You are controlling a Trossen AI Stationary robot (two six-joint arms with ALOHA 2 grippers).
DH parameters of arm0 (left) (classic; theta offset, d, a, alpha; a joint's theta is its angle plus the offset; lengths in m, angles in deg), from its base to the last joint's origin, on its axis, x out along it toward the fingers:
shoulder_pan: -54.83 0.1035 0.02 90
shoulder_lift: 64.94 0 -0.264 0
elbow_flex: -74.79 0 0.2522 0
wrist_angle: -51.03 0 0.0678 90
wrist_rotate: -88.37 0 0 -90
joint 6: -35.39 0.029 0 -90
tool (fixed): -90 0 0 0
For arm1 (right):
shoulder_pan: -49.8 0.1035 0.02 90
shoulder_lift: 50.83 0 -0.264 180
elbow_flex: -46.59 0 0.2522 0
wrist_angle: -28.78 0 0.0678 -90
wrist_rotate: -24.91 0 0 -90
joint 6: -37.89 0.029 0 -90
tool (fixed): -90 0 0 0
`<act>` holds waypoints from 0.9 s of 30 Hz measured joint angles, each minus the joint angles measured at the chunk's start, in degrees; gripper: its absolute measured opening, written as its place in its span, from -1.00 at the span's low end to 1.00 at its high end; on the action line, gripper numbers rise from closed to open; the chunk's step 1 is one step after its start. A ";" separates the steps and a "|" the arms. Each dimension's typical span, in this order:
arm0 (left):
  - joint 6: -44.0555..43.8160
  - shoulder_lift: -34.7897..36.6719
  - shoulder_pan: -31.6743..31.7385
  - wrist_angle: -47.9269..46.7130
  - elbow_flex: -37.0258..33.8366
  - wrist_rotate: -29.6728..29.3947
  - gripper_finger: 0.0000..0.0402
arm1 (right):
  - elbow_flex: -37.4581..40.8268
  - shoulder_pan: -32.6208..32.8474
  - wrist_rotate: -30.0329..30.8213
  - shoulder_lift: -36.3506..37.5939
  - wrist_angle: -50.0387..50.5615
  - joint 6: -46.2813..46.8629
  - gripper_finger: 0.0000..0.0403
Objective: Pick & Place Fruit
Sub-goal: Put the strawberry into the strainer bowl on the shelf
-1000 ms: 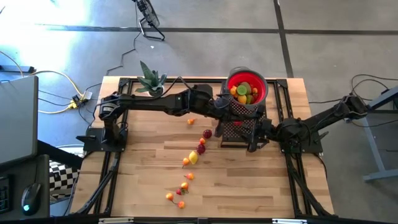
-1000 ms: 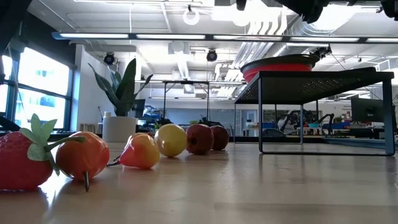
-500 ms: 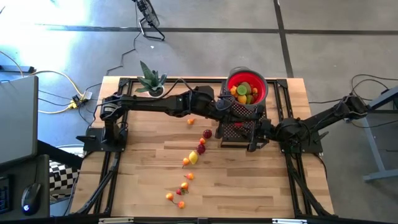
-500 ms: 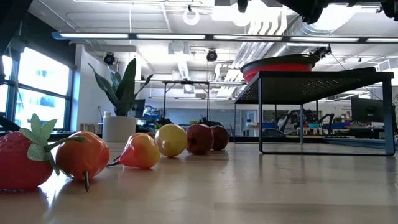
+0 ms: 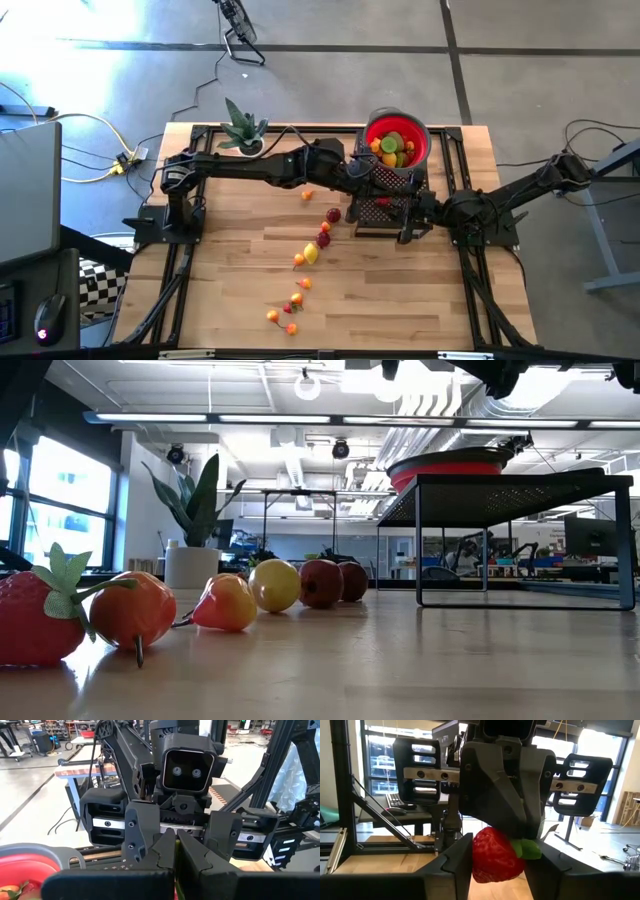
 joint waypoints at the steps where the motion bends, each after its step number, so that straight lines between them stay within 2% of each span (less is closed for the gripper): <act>1: 0.02 0.00 0.00 0.00 0.00 0.00 -1.00 | 0.00 0.00 -0.01 0.00 0.00 0.00 -0.30; 13: 0.07 0.00 0.00 0.08 0.00 -0.08 -0.96 | 0.00 0.02 -0.05 0.00 -0.04 0.38 -0.31; 22: 0.00 0.00 0.09 0.17 0.00 -0.63 -0.50 | 0.00 0.07 -0.59 0.00 -0.04 0.55 -0.31; 27: 0.02 0.00 0.07 0.17 0.00 -0.39 -0.37 | 0.00 0.07 -0.55 0.00 -0.02 0.61 -0.31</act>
